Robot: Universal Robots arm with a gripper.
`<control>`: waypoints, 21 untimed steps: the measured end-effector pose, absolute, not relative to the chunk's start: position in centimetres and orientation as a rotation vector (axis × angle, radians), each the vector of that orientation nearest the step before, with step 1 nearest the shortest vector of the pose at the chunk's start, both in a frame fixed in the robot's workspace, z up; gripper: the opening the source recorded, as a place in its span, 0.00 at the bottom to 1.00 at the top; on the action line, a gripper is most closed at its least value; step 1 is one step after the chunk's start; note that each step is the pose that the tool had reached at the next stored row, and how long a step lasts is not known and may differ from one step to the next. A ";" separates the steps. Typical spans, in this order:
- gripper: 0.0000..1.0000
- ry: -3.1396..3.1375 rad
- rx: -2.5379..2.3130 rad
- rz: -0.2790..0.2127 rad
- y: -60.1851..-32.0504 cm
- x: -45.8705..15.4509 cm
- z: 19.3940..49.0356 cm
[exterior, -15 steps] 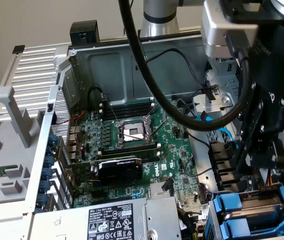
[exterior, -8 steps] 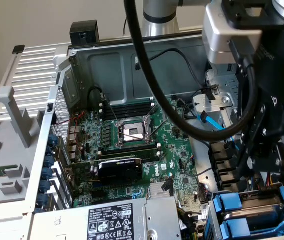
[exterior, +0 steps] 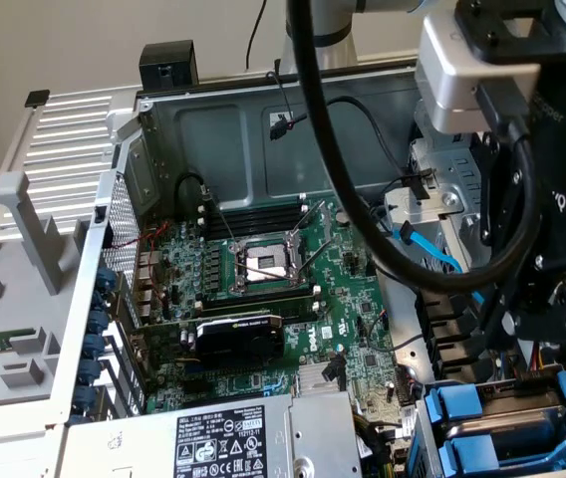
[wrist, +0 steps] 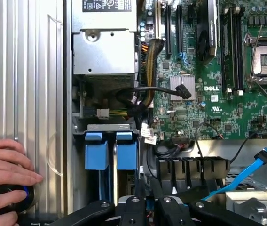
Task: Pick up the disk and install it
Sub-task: 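Insert the second disk wire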
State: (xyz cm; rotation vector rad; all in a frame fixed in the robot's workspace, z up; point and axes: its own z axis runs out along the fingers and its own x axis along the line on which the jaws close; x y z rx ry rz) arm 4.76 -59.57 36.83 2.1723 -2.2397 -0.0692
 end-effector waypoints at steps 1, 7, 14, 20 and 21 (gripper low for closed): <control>0.16 -2.240 2.173 -0.070 -59.6 4.8 36.8; 0.16 -2.244 2.178 -0.080 -60.4 4.8 36.7; 0.16 -2.243 2.178 -0.080 -60.8 4.8 36.5; 0.16 -2.241 2.181 -0.080 -60.9 5.1 36.2; 0.16 -2.240 2.181 -0.080 -60.9 5.2 36.2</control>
